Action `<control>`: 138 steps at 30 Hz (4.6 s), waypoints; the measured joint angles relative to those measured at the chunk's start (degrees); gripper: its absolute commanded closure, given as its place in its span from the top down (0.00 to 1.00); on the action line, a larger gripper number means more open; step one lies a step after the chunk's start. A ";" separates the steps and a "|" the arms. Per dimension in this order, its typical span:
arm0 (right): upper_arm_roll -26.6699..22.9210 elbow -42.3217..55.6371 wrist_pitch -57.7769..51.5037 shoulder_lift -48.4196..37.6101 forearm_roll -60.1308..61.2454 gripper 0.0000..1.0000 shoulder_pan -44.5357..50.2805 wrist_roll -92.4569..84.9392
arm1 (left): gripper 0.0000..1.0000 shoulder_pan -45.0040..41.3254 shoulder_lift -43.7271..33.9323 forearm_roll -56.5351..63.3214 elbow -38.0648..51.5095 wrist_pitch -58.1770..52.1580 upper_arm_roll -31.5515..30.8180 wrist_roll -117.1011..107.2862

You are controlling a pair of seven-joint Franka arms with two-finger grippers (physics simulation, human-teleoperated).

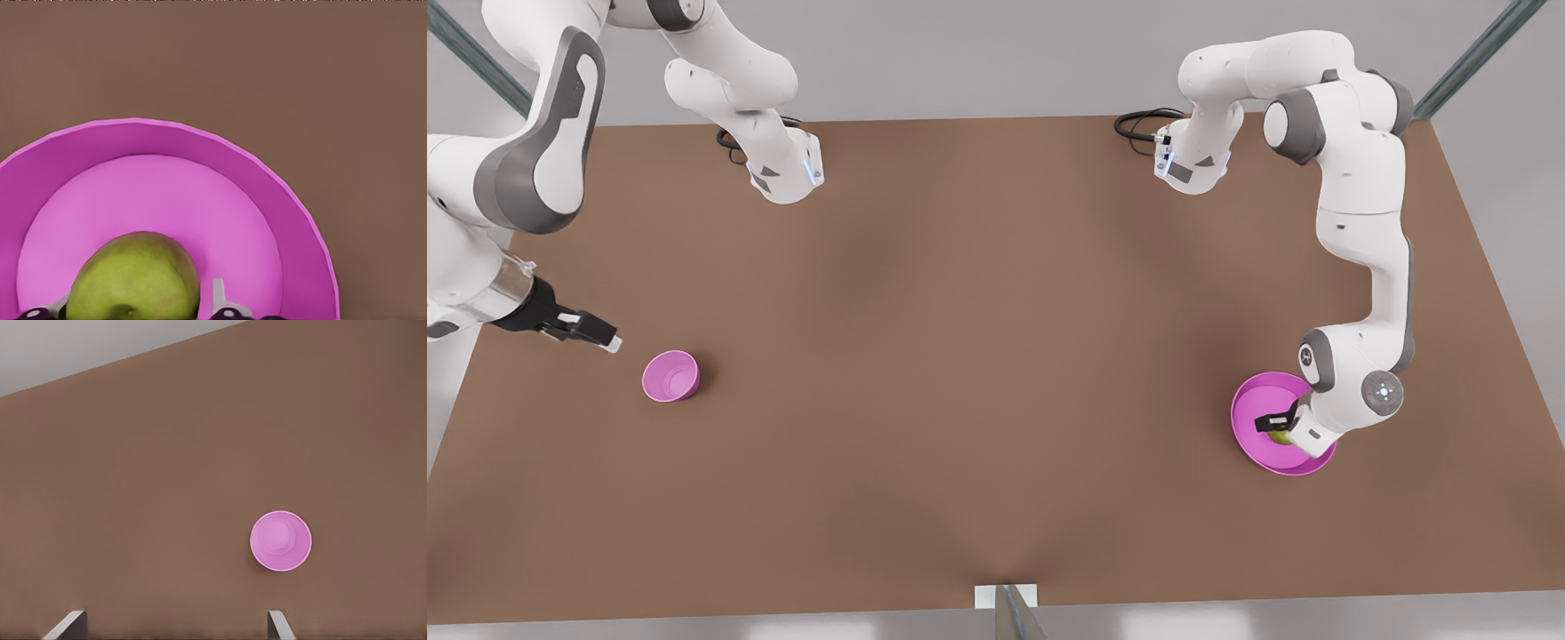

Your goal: Use the left arm to pick up the apple from the plate, transfer it to the gripper of the right arm, and then use the right arm to place it into the bowl

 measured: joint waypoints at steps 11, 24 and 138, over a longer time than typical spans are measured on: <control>1.28 2.81 -1.93 -0.22 -0.73 1.00 1.66 -1.57 | 0.77 -0.08 0.57 0.22 0.06 0.80 0.00 -0.02; 6.90 3.00 -7.14 -1.23 -3.65 1.00 3.02 -2.75 | 0.73 -1.25 -11.56 -0.01 1.00 -3.04 -4.13 0.19; 22.02 -0.39 19.32 33.54 89.38 0.74 9.12 -60.01 | 1.00 -15.25 12.68 -77.13 20.40 -5.41 -25.42 102.46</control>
